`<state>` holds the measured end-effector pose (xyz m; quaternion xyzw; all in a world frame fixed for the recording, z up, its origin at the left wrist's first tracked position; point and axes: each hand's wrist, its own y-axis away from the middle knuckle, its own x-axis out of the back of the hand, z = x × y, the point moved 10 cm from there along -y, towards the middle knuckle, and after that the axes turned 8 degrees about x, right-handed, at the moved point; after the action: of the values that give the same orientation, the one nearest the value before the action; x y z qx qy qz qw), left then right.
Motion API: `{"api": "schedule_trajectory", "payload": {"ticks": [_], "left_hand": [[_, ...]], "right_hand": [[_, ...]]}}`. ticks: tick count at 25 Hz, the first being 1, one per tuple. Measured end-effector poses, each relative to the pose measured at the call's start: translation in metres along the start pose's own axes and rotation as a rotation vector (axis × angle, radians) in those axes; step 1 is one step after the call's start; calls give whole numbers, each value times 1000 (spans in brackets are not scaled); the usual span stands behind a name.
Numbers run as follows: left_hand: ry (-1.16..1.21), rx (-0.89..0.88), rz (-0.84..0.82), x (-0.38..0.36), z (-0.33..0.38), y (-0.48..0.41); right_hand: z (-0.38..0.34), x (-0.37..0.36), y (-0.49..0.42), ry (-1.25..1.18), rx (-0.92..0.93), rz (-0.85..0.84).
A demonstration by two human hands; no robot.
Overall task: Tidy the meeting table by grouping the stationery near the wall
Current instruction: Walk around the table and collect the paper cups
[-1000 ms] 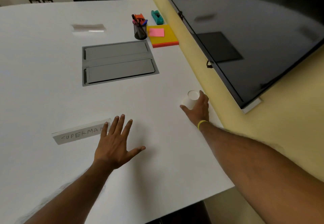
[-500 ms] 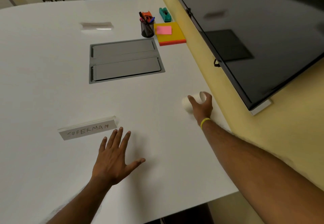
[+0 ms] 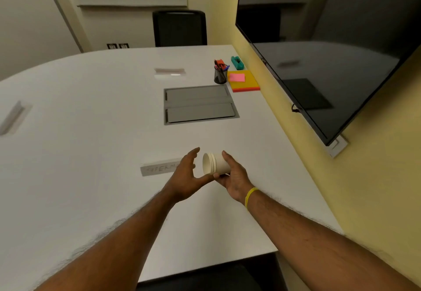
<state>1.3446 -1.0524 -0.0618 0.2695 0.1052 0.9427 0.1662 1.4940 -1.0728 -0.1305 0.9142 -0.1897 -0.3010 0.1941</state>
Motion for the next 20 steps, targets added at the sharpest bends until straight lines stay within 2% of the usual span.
{"api": "schedule_trajectory", "payload": {"ticks": [5,9,11,12,14,17,20], "left_hand": [[85,-124,64,82,-20,73],[146,-140,52,144,-59,124],[160,-134,57,174,-76,145],[158,-128,58,189,-85,154],[130,-103,56,215,-104,163],[78,-57,76,248,-133,174],[72,-20,90,268,-154,182]], "right_hand": [[36,-92,88,105,59,-111],[73,-147,143,211,92,-157],[92,-167,162,356,120,-193],[97,-177,169,480,183,-219],[93,-197,183,839,428,-287],[98,-243,203,1383,772,-479],[128,-291,212,1617,969,-673]]}}
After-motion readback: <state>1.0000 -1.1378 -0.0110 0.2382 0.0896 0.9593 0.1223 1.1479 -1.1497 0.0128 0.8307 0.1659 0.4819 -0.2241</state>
